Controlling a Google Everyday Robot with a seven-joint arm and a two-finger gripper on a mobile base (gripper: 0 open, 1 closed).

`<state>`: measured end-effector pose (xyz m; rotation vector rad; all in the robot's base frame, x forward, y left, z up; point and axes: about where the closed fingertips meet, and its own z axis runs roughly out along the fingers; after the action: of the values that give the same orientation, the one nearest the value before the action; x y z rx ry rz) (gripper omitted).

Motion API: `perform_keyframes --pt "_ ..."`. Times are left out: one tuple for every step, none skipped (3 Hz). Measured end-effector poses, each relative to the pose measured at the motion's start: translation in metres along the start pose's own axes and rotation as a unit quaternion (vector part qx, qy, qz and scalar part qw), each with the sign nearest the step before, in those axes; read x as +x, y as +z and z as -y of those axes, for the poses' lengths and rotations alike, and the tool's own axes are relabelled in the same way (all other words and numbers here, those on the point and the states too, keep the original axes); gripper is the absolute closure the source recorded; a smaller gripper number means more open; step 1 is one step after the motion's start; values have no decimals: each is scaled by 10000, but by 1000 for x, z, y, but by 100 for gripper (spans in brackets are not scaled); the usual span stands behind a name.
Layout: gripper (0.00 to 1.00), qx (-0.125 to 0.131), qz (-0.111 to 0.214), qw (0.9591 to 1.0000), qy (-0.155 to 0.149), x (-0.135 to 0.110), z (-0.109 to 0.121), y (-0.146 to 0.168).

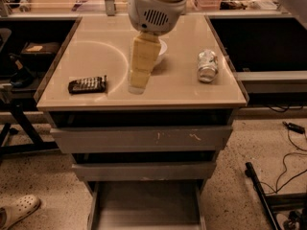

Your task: Place rxbar chocolate into bottom drawer

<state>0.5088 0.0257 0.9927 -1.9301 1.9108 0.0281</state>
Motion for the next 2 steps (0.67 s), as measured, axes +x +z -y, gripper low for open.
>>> perform_keyframes --pt "0 63 22 9994 336 -14 34 30" --pt "0 3 -102 9984 558 -27 63 62"
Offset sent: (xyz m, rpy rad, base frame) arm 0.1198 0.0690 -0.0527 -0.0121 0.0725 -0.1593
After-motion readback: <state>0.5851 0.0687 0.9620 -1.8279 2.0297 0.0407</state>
